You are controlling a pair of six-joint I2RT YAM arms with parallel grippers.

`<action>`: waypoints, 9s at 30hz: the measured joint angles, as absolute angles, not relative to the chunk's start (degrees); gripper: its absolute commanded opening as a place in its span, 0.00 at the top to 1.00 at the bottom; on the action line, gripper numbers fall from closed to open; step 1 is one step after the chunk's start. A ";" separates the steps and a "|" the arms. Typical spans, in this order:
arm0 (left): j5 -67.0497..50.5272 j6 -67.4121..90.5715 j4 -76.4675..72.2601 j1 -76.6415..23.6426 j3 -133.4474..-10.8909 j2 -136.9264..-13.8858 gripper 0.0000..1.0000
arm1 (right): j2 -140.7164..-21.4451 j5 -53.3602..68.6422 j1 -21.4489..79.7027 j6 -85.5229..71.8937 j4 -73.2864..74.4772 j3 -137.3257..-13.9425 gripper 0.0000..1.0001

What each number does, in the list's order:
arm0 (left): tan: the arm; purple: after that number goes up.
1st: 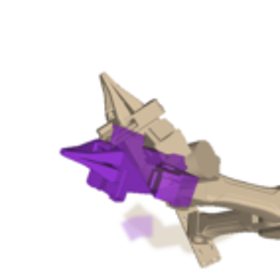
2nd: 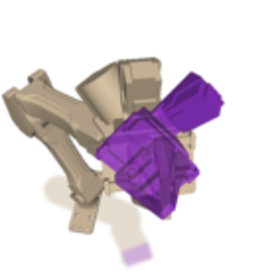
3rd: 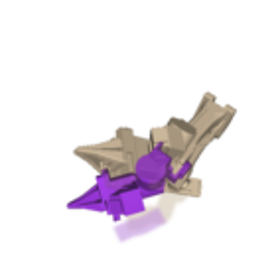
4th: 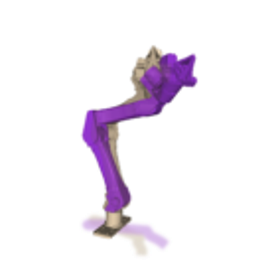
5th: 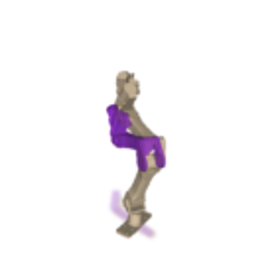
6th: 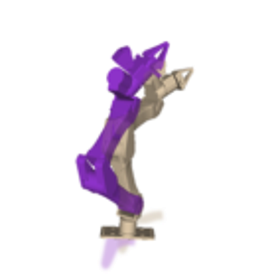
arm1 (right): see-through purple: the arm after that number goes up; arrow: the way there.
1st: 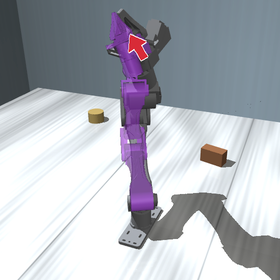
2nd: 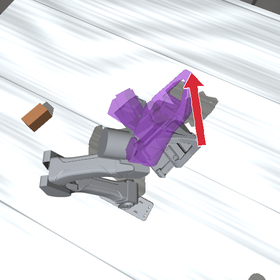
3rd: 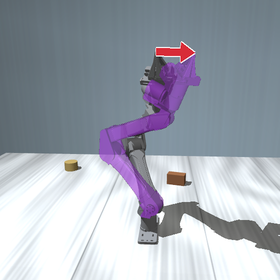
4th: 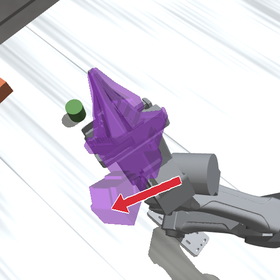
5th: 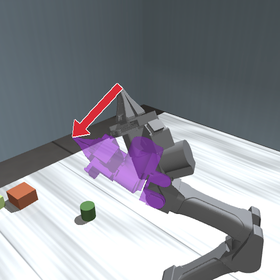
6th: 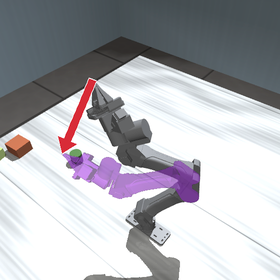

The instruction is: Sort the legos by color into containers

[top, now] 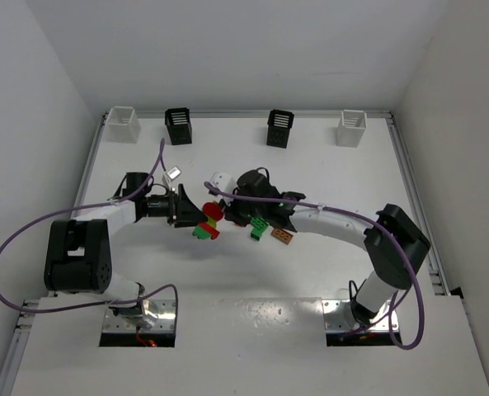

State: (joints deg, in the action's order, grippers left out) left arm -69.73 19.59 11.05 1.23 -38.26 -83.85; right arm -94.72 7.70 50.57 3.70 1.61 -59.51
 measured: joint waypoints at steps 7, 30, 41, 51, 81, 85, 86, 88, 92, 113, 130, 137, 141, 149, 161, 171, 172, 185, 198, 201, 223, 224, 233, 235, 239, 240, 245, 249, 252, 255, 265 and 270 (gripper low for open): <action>-69.41 20.03 10.35 0.62 -39.75 -84.49 0.21 | -94.76 7.55 52.01 4.36 1.54 -59.51 1.00; -67.90 20.84 7.73 -2.02 -40.32 -85.38 0.98 | -98.72 3.29 48.05 -2.13 -0.03 -59.53 1.00; -67.55 20.27 7.75 -2.59 -39.88 -85.38 0.99 | -102.98 3.51 42.85 -4.14 3.49 -60.64 0.79; -67.59 19.75 7.92 -2.61 -39.88 -85.38 1.00 | -104.40 12.69 41.36 -3.95 7.86 -60.03 0.45; -76.95 3.79 15.22 -9.41 -41.08 -80.18 0.99 | -99.50 59.22 39.88 -24.71 -2.81 -58.48 0.48; -77.12 2.85 16.27 -9.74 -41.65 -81.08 0.99 | -99.50 59.16 39.90 -23.99 -1.98 -58.54 0.49; -77.17 2.68 16.51 -9.85 -41.80 -81.38 0.99 | -99.50 58.94 39.90 -23.81 -1.65 -58.54 0.52; -77.32 2.42 16.88 -10.11 -42.02 -81.84 0.99 | -99.55 58.35 39.90 -23.35 -0.97 -58.54 0.56; -76.66 1.69 17.43 -10.26 -42.19 -82.02 0.99 | -99.88 57.87 39.92 -22.33 0.56 -59.09 0.44; -78.15 5.13 17.96 -3.38 -52.56 -88.36 1.00 | -92.44 48.66 40.64 -40.88 -31.20 -41.89 0.24; -80.60 11.46 18.15 -3.27 -55.05 -92.90 1.00 | -100.95 40.75 40.64 -53.41 -46.17 -43.11 0.22; -81.89 11.16 18.96 -3.25 -55.05 -93.01 1.00 | -102.89 41.15 40.88 -57.10 -50.28 -44.23 0.23; -82.70 7.09 23.59 -3.11 -56.71 -94.61 1.00 | -104.99 42.17 41.15 -58.96 -51.90 -45.15 0.24; -83.74 -15.11 46.85 -0.58 -65.54 -101.23 1.00 | -105.56 42.48 41.89 -60.23 -52.66 -45.25 0.58; -84.05 -24.91 55.02 -0.32 -66.15 -101.34 1.00 | -106.19 42.15 44.01 -60.66 -52.71 -47.07 0.31; -83.61 -25.89 55.61 -0.25 -66.13 -100.64 1.00 | -106.94 41.25 44.93 -58.85 -50.87 -48.27 0.45; -83.61 -25.98 55.64 -0.25 -66.06 -100.51 1.00 | -106.94 41.01 45.15 -58.39 -50.68 -48.27 0.47; -83.42 -28.36 57.01 0.10 -64.82 -96.73 1.00 | -107.13 40.29 46.41 -54.72 -50.74 -48.36 1.00; -83.96 -45.23 72.07 0.45 -71.92 -99.57 0.93 | -102.52 45.21 53.58 -41.60 -41.58 -47.33 1.00; -83.68 -38.65 67.22 0.45 -71.29 -98.80 0.94 | -98.91 46.87 54.59 -36.42 -37.63 -46.81 1.00; -29.23 13.30 21.08 -11.62 -49.76 -79.00 0.90 | -84.97 39.72 44.66 -14.04 -7.68 -43.16 1.00; -28.42 12.84 20.99 -13.37 -50.19 -81.36 0.88 | -84.64 39.13 44.18 -13.50 -6.83 -42.89 1.00; -20.62 11.62 19.33 -22.09 -60.03 -97.69 0.69 | -80.47 33.76 39.64 -10.39 0.10 -41.65 1.00; -20.71 11.62 18.83 -22.11 -60.62 -98.65 0.53 | -80.01 32.80 38.83 -9.98 0.91 -41.58 1.00; -24.93 11.00 17.32 -22.06 -59.86 -98.39 0.09 | -79.64 32.08 37.47 -9.39 1.74 -41.30 1.00; -26.68 11.27 16.21 -22.06 -58.67 -97.54 0.08 | -79.53 32.32 37.12 -9.30 1.76 -40.91 1.00; -35.14 11.55 12.88 -22.06 -48.88 -86.61 0.10 | -79.48 34.09 36.01 -7.75 1.98 -39.11 1.00; -42.30 12.80 7.14 -22.20 -43.70 -76.31 0.18 | -79.15 37.08 35.73 -2.92 4.03 -38.65 1.00; -48.45 12.23 3.42 -22.22 -43.77 -75.26 0.21 | -79.35 40.49 35.70 2.09 7.84 -39.33 1.00; -54.61 10.92 2.07 -22.65 -43.75 -75.64 0.21 | -81.58 44.27 35.70 7.64 13.87 -42.98 1.00; -60.69 8.73 1.87 -26.00 -43.75 -76.12 0.22 | -84.73 49.80 35.70 12.51 19.11 -48.25 1.00; -60.71 7.77 2.02 -27.75 -43.75 -76.12 0.26 | -85.27 50.33 35.70 11.77 19.07 -48.66 1.00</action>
State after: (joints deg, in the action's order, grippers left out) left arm -60.71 7.77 2.02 -27.75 -43.75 -76.12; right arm -85.27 50.33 35.70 11.77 19.07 -48.66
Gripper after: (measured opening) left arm 0.762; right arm 0.360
